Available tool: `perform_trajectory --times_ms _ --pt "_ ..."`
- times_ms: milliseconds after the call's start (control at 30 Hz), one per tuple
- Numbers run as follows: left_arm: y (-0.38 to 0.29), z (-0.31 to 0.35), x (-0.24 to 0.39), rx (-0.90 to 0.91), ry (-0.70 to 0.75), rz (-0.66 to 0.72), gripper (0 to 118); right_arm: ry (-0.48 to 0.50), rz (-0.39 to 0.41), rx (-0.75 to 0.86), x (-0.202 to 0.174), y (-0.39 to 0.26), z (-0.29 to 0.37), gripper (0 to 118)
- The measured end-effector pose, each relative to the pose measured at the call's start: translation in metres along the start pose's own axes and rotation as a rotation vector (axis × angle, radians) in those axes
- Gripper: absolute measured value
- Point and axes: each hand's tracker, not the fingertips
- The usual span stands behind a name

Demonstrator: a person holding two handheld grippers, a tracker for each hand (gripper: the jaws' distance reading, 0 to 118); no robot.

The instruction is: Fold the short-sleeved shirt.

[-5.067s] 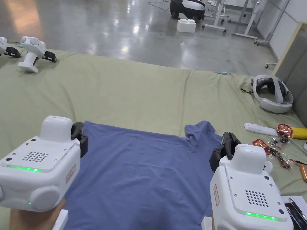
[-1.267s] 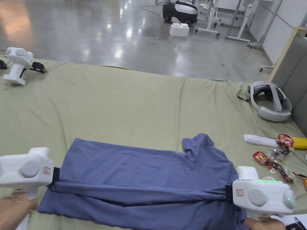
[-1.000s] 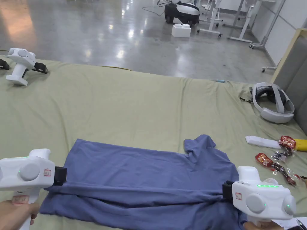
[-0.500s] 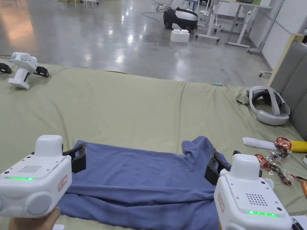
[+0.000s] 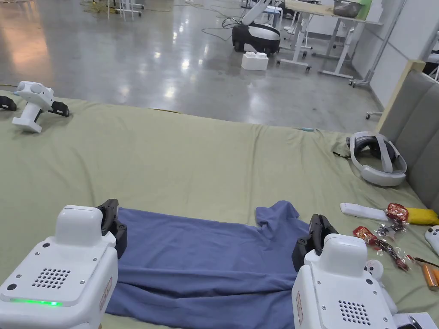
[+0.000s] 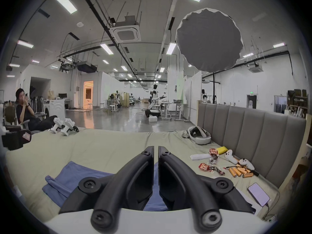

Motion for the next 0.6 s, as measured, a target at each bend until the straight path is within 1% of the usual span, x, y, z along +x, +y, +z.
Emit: perform_trajectory --times_ms 100,133,233,333,433,500,600 --pt "-0.003 -0.002 -0.006 -0.026 0.043 0.012 2 -0.003 0.011 -0.012 0.001 0.001 -0.001 7" --pt "-0.007 -0.006 -0.022 -0.050 0.049 0.013 2 -0.002 0.012 -0.020 0.002 0.001 -0.001 7" --pt "-0.021 -0.019 -0.047 -0.170 0.062 0.018 2 0.003 -0.001 -0.048 0.006 -0.001 -0.003 7" --pt "-0.042 -0.040 -0.083 -0.376 0.012 0.070 2 0.006 0.010 -0.093 0.009 -0.009 -0.007 7" --pt "-0.070 -0.064 -0.107 -0.584 0.039 0.050 2 0.012 0.003 -0.130 0.012 -0.019 -0.009 7" --pt "-0.085 -0.076 -0.119 -0.656 0.044 0.052 2 0.026 -0.008 -0.161 0.014 -0.026 -0.010 7" --pt "-0.102 -0.094 -0.134 -0.779 0.042 0.116 3 0.029 -0.004 -0.219 0.016 -0.038 -0.014 7"
